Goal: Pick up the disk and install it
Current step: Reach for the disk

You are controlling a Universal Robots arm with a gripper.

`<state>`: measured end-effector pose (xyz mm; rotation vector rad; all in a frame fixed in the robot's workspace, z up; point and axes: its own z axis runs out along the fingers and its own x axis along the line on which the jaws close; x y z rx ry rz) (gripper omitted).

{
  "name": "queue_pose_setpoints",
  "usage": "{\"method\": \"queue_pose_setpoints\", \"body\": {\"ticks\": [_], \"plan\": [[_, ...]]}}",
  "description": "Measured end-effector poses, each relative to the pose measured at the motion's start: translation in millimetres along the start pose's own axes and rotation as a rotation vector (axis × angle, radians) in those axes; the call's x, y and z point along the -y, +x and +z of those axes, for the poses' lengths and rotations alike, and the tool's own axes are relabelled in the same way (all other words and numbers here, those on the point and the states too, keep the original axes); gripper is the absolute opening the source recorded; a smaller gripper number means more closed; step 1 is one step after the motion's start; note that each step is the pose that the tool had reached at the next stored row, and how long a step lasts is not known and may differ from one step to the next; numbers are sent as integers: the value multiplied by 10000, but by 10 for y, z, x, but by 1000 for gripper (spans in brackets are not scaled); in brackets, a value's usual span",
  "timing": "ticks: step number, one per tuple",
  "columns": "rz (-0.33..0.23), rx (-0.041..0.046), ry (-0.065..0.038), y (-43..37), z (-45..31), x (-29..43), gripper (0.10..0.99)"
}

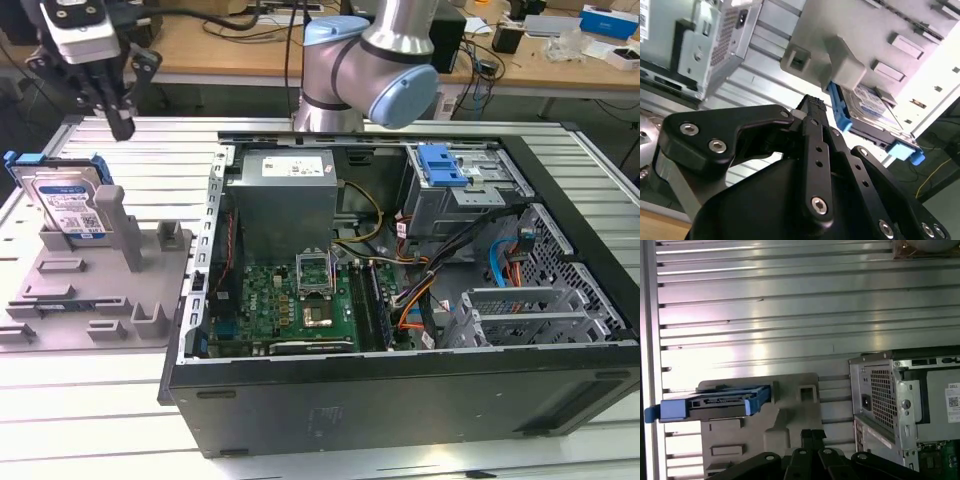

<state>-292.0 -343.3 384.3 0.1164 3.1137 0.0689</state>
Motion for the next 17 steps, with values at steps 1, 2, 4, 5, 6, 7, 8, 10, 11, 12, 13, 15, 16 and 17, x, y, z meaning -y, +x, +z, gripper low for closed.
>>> {"method": "queue_pose_setpoints", "body": {"ticks": [1, 2, 4, 5, 6, 7, 8, 10, 11, 12, 13, 15, 16, 17], "plan": [[1, 0, 1, 37, 2, -14, 106], [2, -1, 1, 104, 5, -38, 106], [3, 0, 1, 205, 9, -75, 106], [2, 1, 1, 260, 12, -95, 106], [1, 1, 0, 296, 14, -108, 106], [0, 0, 1, 335, 16, -123, 106], [3, 0, 0, 400, 20, -147, 106], [0, -1, 1, 499, 23, -179, 106], [3, -1, 1, 557, 25, -195, 106], [3, -1, 1, 603, 26, -205, 106], [2, 1, -1, 690, 28, -219, 106], [2, 0, 0, 691, 28, -220, 106], [1, 0, 0, 692, 28, -219, 106], [1, 0, 0, 693, 28, -219, 106]]}}
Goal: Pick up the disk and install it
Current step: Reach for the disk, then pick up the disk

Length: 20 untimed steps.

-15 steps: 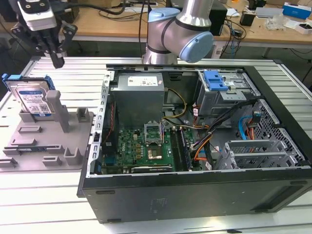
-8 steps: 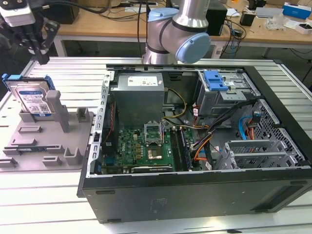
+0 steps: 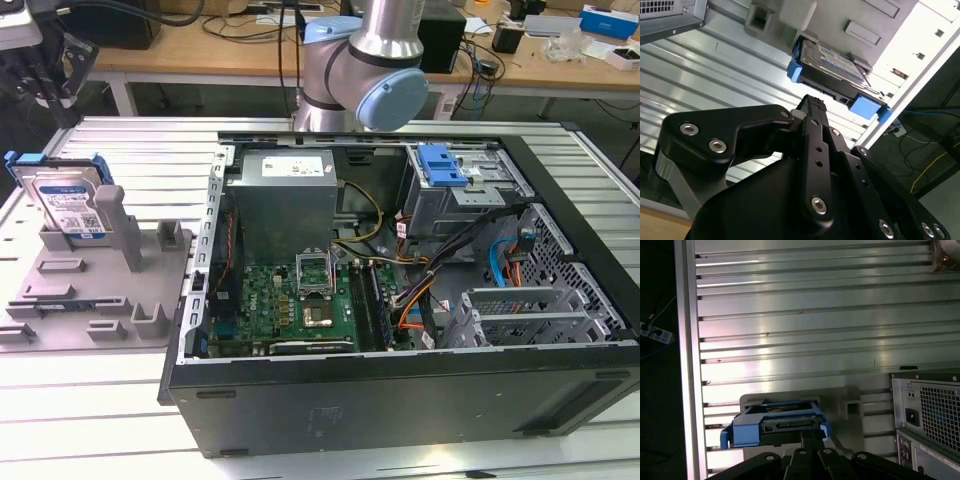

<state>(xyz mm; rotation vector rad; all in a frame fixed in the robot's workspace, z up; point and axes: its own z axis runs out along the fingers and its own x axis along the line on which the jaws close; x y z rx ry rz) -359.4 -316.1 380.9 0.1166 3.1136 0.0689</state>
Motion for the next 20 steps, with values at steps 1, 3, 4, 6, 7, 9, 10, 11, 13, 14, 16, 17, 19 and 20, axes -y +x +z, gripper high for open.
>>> {"method": "queue_pose_setpoints", "body": {"ticks": [1, 3, 4, 6, 7, 9, 10, 11, 13, 14, 16, 17, 19, 20], "plan": [[0, 0, 0, 0, 0, 0, 106], [0, -1, 1, 1, 0, 0, 106], [0, 0, 1, 2, 0, 0, 106], [0, 0, 0, 3, 0, 0, 106], [0, 0, 0, 4, 0, 0, 106], [0, -1, 1, 5, -1, 0, 106], [0, 0, 0, 5, 0, 0, 106], [0, -1, 0, 5, 0, 0, 106], [-18, -2, 0, 7, -1, -2, 106], [-59, -4, -1, 7, -1, -5, 106], [-1149, -53, -27, 5, 6, -5, 106], [-1405, -67, -32, 6, 8, -5, 106], [-1840, -89, -42, 6, 14, -4, 106], [-2019, -97, -46, 6, 15, -4, 106]]}}
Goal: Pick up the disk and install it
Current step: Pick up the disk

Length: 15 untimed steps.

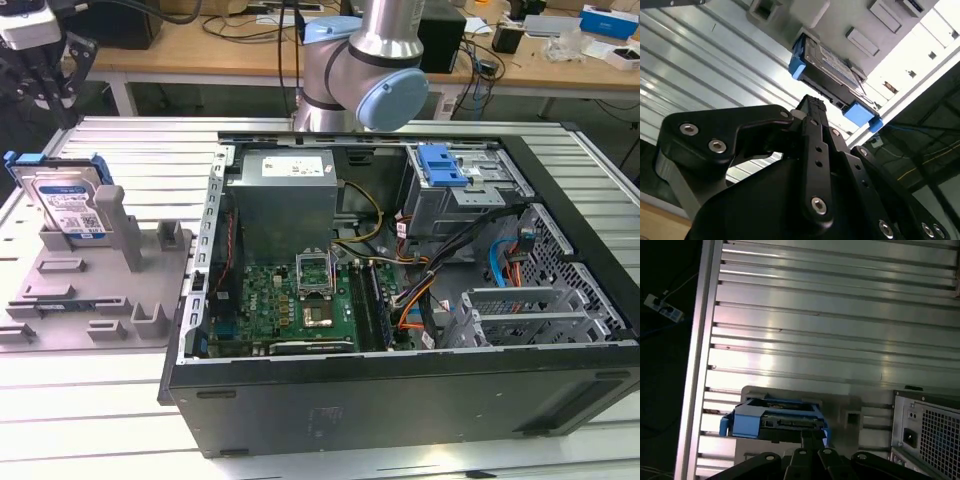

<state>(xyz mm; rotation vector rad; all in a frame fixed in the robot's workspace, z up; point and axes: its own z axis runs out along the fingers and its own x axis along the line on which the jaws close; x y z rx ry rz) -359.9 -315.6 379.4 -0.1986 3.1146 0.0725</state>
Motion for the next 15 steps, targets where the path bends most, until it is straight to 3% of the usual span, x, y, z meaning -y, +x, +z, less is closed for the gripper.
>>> {"method": "queue_pose_setpoints", "body": {"ticks": [4, 6, 8, 9, 10, 11, 12, 13, 15], "plan": [[-1378, -65, -32, 0, 4, 0, 106], [-1737, -81, -40, 0, 4, 0, 114], [-2333, -109, -53, 0, 4, 0, 235], [-2504, -116, -57, 0, 4, 0, 235], [-2776, -129, -61, 0, 4, 0, 294], [-2967, -138, -65, 0, 4, 0, 416], [-3257, -151, -71, 0, 4, 0, 416], [-3449, -160, -75, 0, 4, 0, 482], [-3794, -176, -83, 0, 4, -1, 482]]}}
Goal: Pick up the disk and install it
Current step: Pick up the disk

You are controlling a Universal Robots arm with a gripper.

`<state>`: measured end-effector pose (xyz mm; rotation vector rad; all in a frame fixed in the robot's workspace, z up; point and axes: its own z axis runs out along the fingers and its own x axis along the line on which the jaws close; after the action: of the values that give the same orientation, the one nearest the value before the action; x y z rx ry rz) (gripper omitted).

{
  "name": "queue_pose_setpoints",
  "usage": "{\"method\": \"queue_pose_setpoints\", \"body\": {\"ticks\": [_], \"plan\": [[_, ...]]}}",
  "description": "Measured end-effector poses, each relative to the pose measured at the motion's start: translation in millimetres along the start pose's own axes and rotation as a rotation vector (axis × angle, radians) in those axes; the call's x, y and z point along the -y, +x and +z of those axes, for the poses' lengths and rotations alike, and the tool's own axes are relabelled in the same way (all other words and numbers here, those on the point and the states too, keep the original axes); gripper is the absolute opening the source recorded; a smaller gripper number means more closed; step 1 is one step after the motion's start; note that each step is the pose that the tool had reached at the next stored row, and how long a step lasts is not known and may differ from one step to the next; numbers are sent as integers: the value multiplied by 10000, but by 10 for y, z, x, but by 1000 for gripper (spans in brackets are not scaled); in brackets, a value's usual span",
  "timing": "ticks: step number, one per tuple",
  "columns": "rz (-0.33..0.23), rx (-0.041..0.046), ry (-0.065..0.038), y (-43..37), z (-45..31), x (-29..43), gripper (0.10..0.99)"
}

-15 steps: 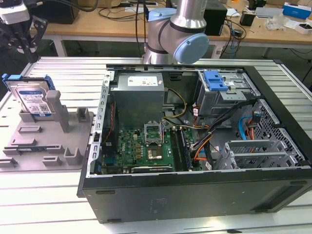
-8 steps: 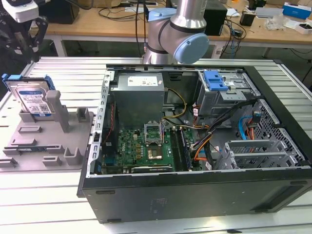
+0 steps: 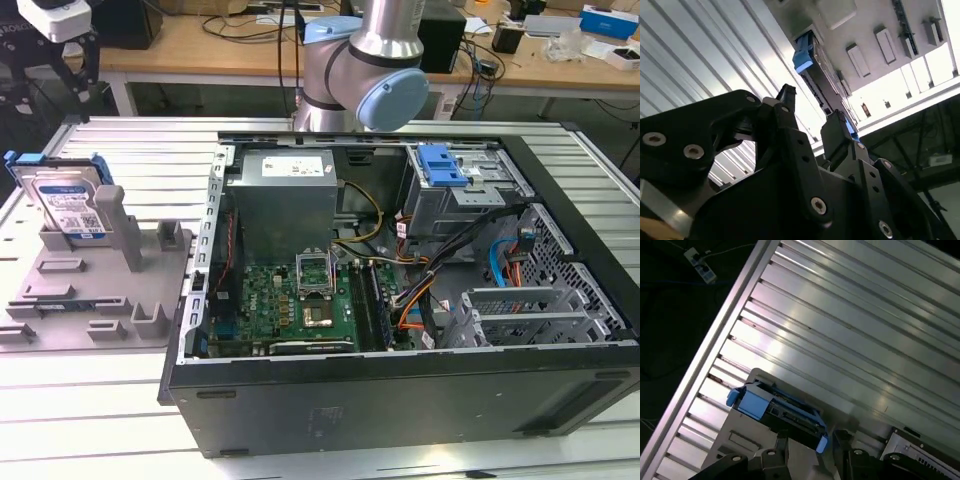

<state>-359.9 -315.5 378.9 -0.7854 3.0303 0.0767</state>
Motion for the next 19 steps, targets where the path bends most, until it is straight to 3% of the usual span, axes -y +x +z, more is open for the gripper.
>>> {"method": "queue_pose_setpoints", "body": {"ticks": [6, 7, 8, 13, 15, 16, 19], "plan": [[-1179, -54, -26, -1, 0, -1, 494], [-1306, -59, -29, -1, 0, -1, 494], [-1442, -65, -32, -1, 0, -1, 557], [-2013, -92, -39, -1, 1, -1, 557], [-2366, -15, 43, -2, 2, -2, 557], [-2843, 26, 82, -2, 5, -2, 557], [-3444, -33, 112, -1, 5, -2, 557]]}}
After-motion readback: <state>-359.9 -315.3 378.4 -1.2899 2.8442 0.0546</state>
